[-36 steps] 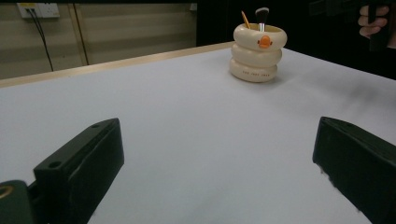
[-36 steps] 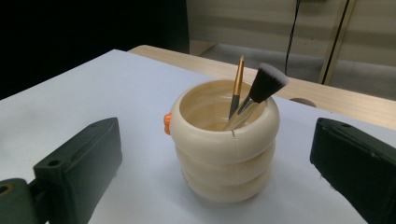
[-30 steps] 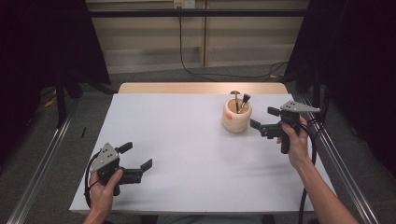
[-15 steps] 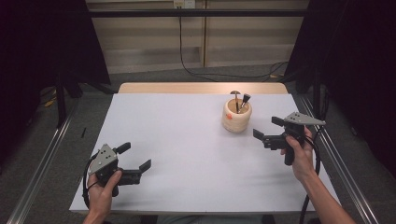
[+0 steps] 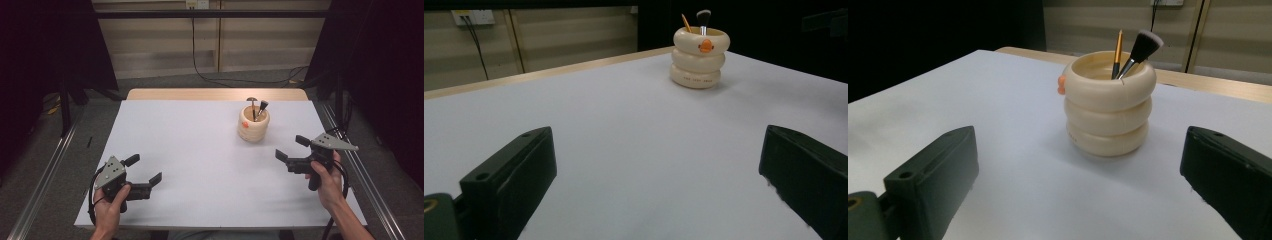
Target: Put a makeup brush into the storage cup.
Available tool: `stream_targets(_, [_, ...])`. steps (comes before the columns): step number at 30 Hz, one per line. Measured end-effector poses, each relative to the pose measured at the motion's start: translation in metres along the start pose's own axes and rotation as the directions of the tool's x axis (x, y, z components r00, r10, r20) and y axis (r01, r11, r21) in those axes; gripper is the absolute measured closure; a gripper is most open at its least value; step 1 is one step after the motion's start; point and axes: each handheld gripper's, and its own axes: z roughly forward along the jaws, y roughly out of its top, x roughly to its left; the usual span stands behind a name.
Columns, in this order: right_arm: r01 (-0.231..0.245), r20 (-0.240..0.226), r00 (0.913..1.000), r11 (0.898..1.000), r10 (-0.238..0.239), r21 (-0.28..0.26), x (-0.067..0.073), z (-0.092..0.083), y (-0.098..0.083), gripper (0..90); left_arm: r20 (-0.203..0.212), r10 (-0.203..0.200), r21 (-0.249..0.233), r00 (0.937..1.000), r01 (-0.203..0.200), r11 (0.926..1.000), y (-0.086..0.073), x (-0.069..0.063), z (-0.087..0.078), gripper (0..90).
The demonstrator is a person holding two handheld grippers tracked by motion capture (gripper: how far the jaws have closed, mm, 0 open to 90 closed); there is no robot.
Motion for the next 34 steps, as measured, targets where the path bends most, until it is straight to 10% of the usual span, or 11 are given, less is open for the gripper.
stream_targets(20, [0.011, 0.055, 0.9985, 0.999, -0.009, -0.039, 0.012, -0.052, -0.033, 1.4, 0.011, 0.003, -0.032, 0.9999, -0.003, 0.9995, 0.001, -0.001, -0.010, 1.6])
stream_targets(34, [0.035, 0.064, 0.9974, 0.999, -0.033, -0.041, 0.013, -0.050, -0.033, 1.5, 0.012, 0.004, -0.038, 0.9999, -0.004, 0.9993, 0.001, 0.000, -0.010, 1.6])
